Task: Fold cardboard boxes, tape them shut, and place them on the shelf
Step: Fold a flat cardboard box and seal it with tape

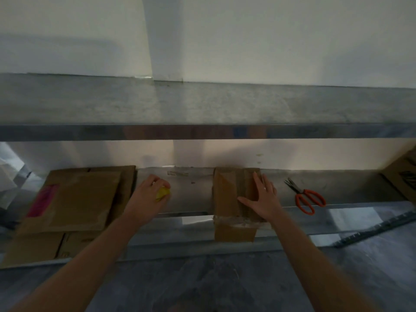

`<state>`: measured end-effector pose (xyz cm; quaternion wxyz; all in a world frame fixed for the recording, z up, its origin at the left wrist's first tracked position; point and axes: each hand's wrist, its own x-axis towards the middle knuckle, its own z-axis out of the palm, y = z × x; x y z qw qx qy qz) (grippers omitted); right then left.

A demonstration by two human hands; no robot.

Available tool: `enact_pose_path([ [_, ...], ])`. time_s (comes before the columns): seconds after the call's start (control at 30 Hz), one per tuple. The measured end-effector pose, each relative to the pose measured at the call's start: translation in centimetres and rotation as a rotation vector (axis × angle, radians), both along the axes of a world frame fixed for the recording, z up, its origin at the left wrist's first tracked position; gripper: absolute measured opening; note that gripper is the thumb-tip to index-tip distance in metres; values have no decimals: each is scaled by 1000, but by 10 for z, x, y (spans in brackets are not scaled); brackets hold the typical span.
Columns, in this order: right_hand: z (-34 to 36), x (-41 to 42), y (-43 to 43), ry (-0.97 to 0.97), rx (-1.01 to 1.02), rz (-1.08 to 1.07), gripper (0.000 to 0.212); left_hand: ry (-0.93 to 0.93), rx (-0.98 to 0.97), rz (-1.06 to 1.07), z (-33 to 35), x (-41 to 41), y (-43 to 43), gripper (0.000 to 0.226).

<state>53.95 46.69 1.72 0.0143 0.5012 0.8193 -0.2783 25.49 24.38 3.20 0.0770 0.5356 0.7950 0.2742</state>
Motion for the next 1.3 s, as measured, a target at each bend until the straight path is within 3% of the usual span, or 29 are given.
enact_pose_path([
  [0.33,10,-9,-20,-54,104,15,89,-14,21,-49,-2,-14,-13,19],
  [0.43,17,-16,-30,-120,259,86,86,-29,27,-70,-1,-14,-12,20],
  [0.6,32,-74,-89,168,486,386,70,-71,33,-116,4,-10,-8,22],
  [0.77,10,-139,-137,272,199,399,71,-84,74,-148,7,-12,-13,23],
  [0.83,2,-148,-141,336,120,322,49,-87,75,-171,5,-16,-18,23],
  [0.97,-4,-155,-141,427,109,245,22,-48,67,-188,-5,-23,-25,24],
  [1.23,0,-162,-136,436,77,232,11,-34,-79,-274,-21,-31,-28,37],
  [1.3,-2,-161,-135,402,82,223,11,-29,-108,-279,-31,-36,-27,50],
])
